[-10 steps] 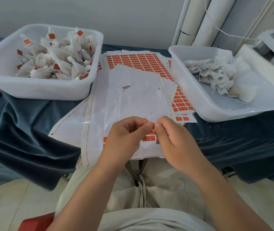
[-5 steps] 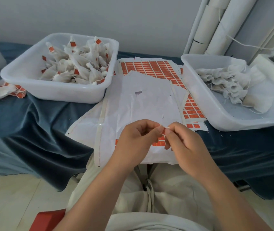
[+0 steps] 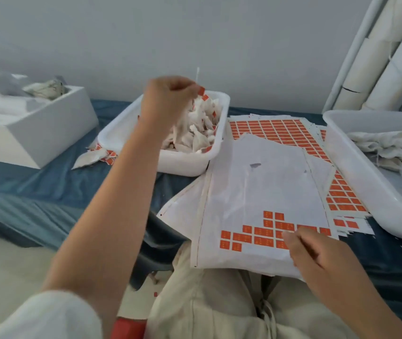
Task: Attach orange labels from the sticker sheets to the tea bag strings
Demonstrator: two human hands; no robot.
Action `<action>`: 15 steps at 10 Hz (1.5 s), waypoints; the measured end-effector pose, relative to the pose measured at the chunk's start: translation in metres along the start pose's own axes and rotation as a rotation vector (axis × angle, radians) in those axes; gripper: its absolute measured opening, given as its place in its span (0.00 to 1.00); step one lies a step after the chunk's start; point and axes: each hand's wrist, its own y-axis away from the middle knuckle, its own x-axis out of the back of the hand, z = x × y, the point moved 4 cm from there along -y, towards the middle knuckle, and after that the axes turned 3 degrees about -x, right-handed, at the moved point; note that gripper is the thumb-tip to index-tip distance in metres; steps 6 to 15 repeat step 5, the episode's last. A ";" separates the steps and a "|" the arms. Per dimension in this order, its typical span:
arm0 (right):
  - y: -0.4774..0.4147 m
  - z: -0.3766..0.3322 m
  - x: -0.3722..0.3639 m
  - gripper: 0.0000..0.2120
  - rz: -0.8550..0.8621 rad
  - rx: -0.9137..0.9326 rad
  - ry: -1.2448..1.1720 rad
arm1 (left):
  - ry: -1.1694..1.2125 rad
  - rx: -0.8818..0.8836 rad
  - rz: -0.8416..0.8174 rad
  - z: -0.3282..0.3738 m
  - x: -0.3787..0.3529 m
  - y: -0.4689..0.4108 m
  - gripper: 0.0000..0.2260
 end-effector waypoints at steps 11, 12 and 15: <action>-0.015 0.008 0.009 0.22 -0.073 -0.149 0.013 | -0.543 0.037 -0.305 -0.088 -0.036 -0.104 0.10; -0.015 0.008 0.009 0.22 -0.073 -0.149 0.013 | -0.543 0.037 -0.305 -0.088 -0.036 -0.104 0.10; -0.015 0.008 0.009 0.22 -0.073 -0.149 0.013 | -0.543 0.037 -0.305 -0.088 -0.036 -0.104 0.10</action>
